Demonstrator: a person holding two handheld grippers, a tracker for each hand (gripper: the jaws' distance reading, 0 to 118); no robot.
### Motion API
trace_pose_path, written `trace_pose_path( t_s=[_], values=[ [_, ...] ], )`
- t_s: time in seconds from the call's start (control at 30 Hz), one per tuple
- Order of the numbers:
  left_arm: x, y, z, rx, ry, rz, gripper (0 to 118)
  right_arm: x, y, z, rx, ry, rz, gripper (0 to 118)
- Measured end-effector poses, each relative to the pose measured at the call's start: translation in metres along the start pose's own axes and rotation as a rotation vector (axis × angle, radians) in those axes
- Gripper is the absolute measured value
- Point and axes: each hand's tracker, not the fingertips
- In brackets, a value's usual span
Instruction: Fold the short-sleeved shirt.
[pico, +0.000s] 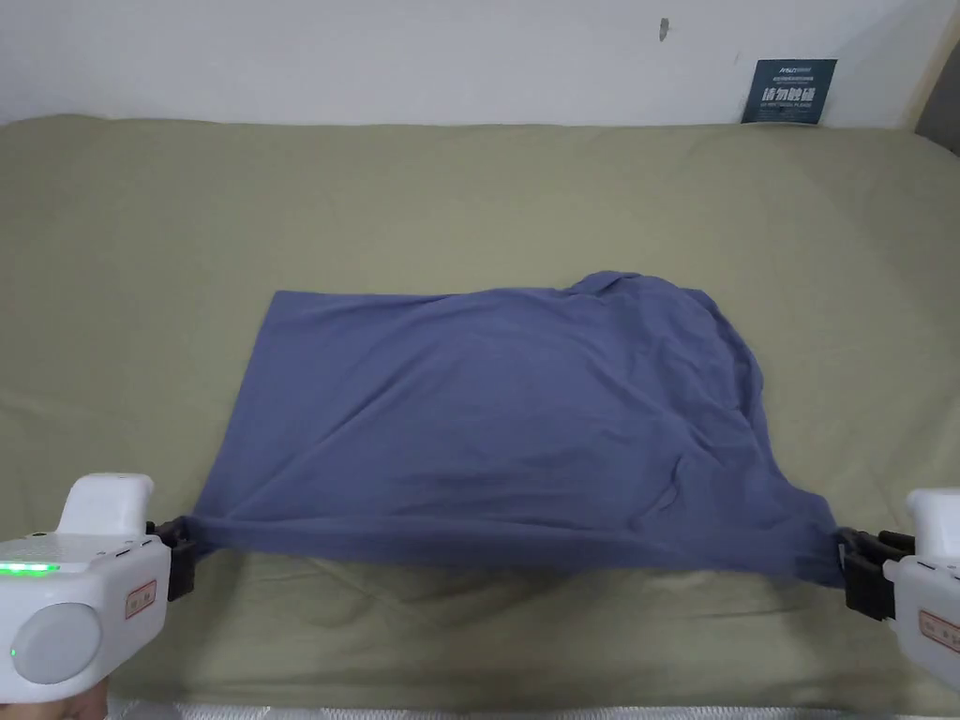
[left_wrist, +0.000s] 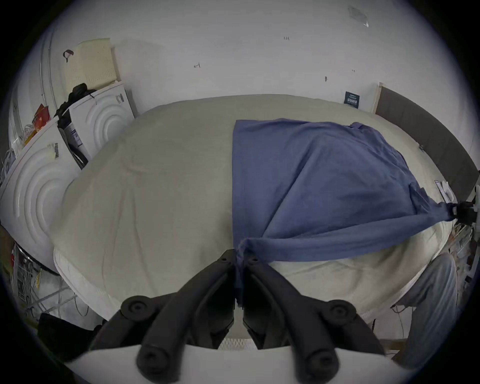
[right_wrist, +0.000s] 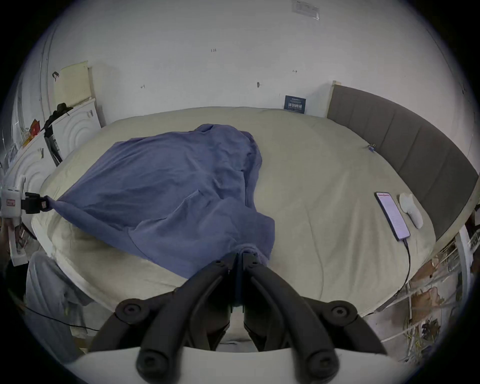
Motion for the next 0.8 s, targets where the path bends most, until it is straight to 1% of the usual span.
trace_pose_path(
  t_s=[0.07, 0.1, 0.13, 0.17, 0.2, 0.23, 0.27, 0.3, 0.33, 0.37, 0.4, 0.43, 0.47, 0.5, 0.53, 0.57, 0.6, 0.63, 0.73, 0.77, 0.8],
  values=[
    [-0.001, 0.0, -0.003, -0.013, -0.008, -0.001, 5, -0.001, 0.0, -0.005, -0.019, 0.01, -0.004, 10],
    [0.001, -0.001, -0.004, -0.022, -0.011, 0.004, 12, -0.002, 0.0, -0.006, -0.021, 0.009, -0.005, 18],
    [0.001, 0.0, -0.005, -0.034, -0.015, 0.009, 34, -0.004, 0.0, -0.006, -0.031, 0.008, -0.003, 41],
    [0.001, 0.0, -0.005, -0.039, -0.02, 0.011, 88, -0.005, 0.0, -0.007, -0.057, 0.026, 0.007, 91],
    [0.001, -0.001, -0.005, -0.042, -0.012, 0.014, 118, -0.006, 0.003, -0.008, -0.059, -0.008, -0.004, 118],
    [0.001, -0.002, -0.005, -0.048, -0.007, 0.023, 118, -0.008, 0.004, -0.009, -0.064, -0.017, -0.009, 113],
    [-0.001, -0.003, -0.003, -0.037, -0.01, 0.032, 112, -0.005, -0.002, -0.004, 0.006, -0.039, -0.001, 108],
    [0.002, 0.001, 0.006, -0.002, -0.015, 0.04, 110, -0.008, 0.001, -0.004, 0.001, -0.022, -0.01, 108],
    [0.003, 0.004, 0.008, -0.013, -0.016, 0.046, 108, -0.011, 0.003, -0.005, -0.012, -0.028, -0.011, 108],
    [0.004, -0.001, 0.007, -0.007, -0.022, 0.057, 100, -0.012, 0.003, -0.005, 0.001, -0.021, -0.023, 107],
    [0.005, -0.003, 0.009, 0.003, -0.027, 0.067, 86, -0.011, 0.012, -0.001, 0.026, -0.015, -0.039, 104],
    [0.007, -0.002, 0.013, 0.011, -0.022, 0.076, 62, -0.014, 0.016, 0.0, 0.026, -0.021, -0.04, 91],
    [0.008, -0.001, 0.016, 0.019, -0.026, 0.087, 10, -0.016, 0.018, 0.001, 0.034, -0.026, -0.044, 47],
    [0.008, 0.002, 0.02, 0.03, -0.03, 0.098, 0, -0.018, 0.019, 0.004, 0.053, -0.027, -0.046, 6],
    [0.01, 0.003, 0.022, 0.042, -0.016, 0.108, 0, -0.02, 0.021, 0.003, 0.072, -0.025, -0.05, 6],
    [0.009, 0.003, 0.023, 0.065, -0.009, 0.113, 0, -0.023, 0.022, 0.002, 0.077, -0.043, -0.047, 6],
    [0.006, 0.004, 0.021, 0.047, -0.012, 0.1, 0, -0.022, 0.021, 0.005, 0.098, -0.054, -0.05, 6],
    [0.002, 0.006, 0.019, 0.029, -0.017, 0.104, 0, -0.022, 0.021, 0.004, 0.068, -0.017, -0.04, 6],
    [-0.007, 0.003, 0.012, -0.033, -0.039, 0.145, 0, -0.031, 0.024, 0.004, 0.058, -0.024, -0.026, 6],
    [-0.007, 0.002, 0.011, -0.045, -0.013, 0.14, 0, -0.031, 0.023, 0.004, 0.053, -0.024, -0.023, 6],
    [-0.007, 0.0, 0.009, -0.067, -0.003, 0.141, 4, -0.028, 0.02, -0.001, 0.045, -0.019, -0.026, 6]
  ],
)
